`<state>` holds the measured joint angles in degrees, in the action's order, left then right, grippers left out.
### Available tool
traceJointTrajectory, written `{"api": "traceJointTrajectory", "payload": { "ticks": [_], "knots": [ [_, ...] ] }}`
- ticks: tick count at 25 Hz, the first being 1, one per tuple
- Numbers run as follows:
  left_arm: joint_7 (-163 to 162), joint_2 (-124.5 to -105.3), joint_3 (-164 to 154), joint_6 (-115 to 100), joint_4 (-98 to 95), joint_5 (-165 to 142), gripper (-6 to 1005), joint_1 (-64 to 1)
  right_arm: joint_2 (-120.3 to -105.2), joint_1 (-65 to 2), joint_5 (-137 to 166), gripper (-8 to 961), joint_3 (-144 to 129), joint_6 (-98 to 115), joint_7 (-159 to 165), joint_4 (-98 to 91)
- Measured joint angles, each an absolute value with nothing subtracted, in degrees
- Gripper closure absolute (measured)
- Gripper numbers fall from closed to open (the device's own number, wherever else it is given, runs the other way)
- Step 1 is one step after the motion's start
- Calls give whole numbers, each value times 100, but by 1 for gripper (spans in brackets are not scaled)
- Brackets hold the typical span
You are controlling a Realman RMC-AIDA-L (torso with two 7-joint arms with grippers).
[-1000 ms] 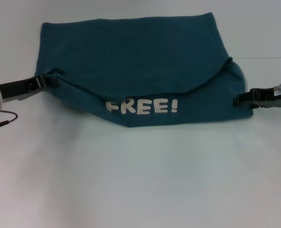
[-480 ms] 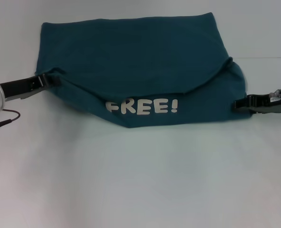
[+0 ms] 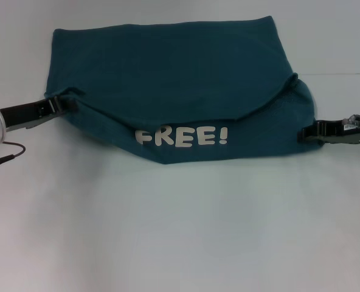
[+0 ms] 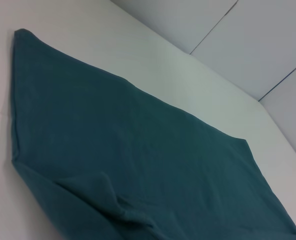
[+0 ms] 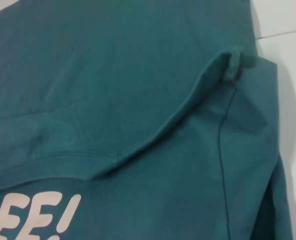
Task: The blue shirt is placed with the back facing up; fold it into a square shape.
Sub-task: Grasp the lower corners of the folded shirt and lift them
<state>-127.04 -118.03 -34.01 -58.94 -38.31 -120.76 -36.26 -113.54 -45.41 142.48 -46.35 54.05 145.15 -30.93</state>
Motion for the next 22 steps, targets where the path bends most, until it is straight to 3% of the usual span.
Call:
{"api": "traceJointTrajectory", "payload": {
  "ticks": [1,6,9,15,19,22],
  "knots": [
    [-12704,-11804,-3401,-5894,-3832,-12077,998,-3625,-11355,-4541,14248,346,-4634,5405,14514,-3093],
    [-12704,-11803,-3401,-5896,-3832,-12101,998,-3631,-11355,-4541,14246,566,-4616,5405,14512,-3097],
    [-12704,-11803,-3401,-5909,-3832,-12103,998,-3630,-11351,-4542,14246,793,-4606,5411,14517,-3104],
    [-12731,-11671,-3458,-6422,-3888,-12216,999,-3562,-11274,-4395,14237,911,-4554,6149,14531,-3515],
    [-12854,-11482,-3256,-7256,-4001,-12568,999,-3510,-11201,-4157,14224,911,-4365,7157,14514,-4065],
    [-13011,-11456,-3181,-7893,-4283,-12898,999,-3403,-11127,-4007,14220,911,-4166,7936,14510,-4366]
  ]
}}
